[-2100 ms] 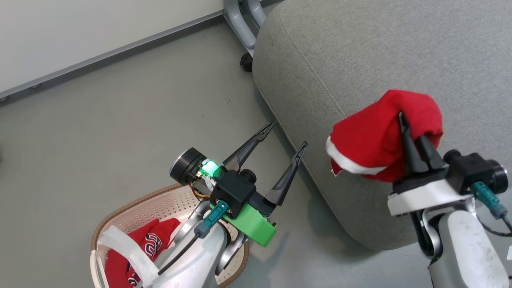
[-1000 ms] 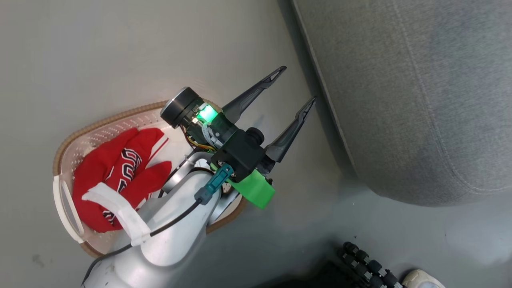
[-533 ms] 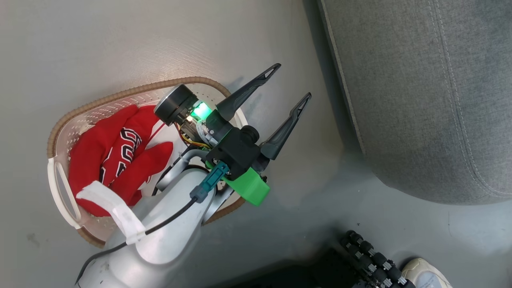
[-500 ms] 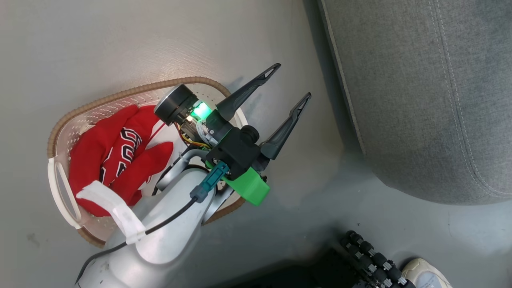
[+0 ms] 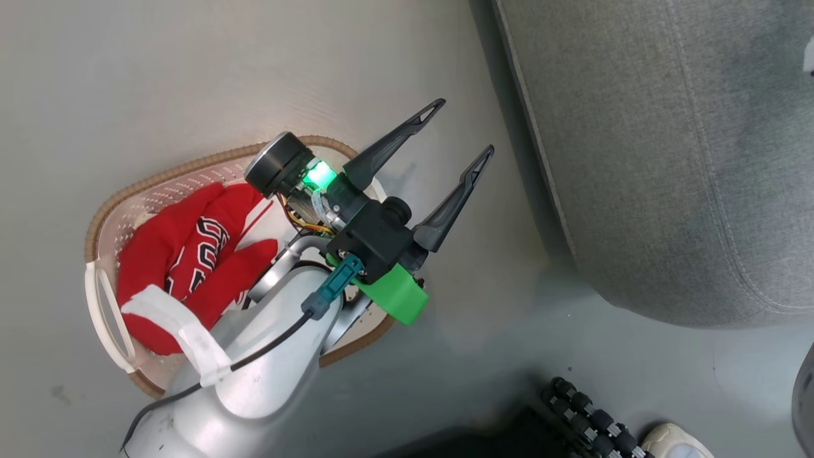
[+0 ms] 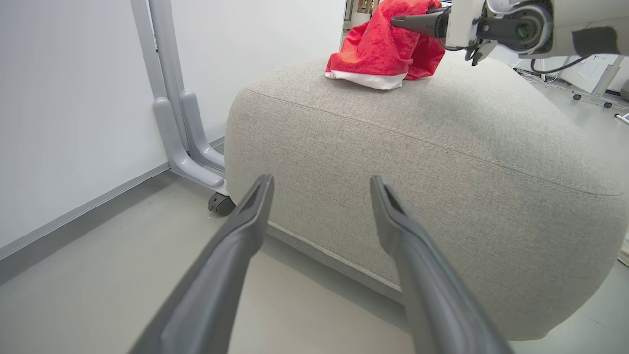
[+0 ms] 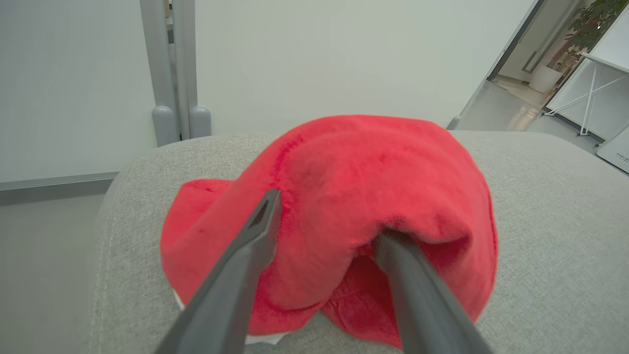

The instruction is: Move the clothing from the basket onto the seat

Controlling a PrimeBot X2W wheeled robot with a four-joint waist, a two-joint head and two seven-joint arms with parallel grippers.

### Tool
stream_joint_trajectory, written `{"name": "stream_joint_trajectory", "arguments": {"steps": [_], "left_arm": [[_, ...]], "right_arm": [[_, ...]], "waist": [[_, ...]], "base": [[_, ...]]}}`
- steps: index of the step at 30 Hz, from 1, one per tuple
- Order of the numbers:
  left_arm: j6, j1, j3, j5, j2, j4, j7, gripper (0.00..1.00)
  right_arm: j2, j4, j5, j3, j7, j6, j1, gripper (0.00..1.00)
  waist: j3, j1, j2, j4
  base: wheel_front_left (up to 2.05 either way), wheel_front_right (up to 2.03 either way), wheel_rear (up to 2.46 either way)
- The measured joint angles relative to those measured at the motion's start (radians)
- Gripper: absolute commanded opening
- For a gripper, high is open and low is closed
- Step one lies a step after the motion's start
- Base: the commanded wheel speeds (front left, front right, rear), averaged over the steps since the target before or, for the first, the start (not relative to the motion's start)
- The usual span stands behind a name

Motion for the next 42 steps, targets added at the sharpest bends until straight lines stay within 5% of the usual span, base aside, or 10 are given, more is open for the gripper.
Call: {"name": "stream_joint_trajectory", "arguments": {"steps": [13, 25, 42], "left_arm": [[0.004, 0.098, 0.035, -0.021, -0.025, -0.007, 0.0, 1.0], [0.022, 0.234, 0.111, -0.053, -0.064, -0.013, 0.0, 1.0], [0.058, 0.368, 0.289, -0.073, -0.094, -0.036, 0.0, 1.0]], "right_arm": [[0.066, -0.148, 0.011, 0.018, 0.0, 0.0, 0.273, 1.0], [0.074, -0.314, 0.017, 0.148, 0.0, 0.0, 0.476, 1.0], [0.114, -0.443, 0.054, 0.322, 0.0, 0.0, 0.614, 1.0]], "waist": [[-0.167, -0.0001, 0.0, -0.015], [-0.364, -0.0002, 0.0, -0.005], [-0.522, -0.0002, 0.0, 0.182]], "base": [[0.0, 0.0, 0.0], [0.0, 0.0, 0.0], [0.0, 0.0, 0.0]]}}
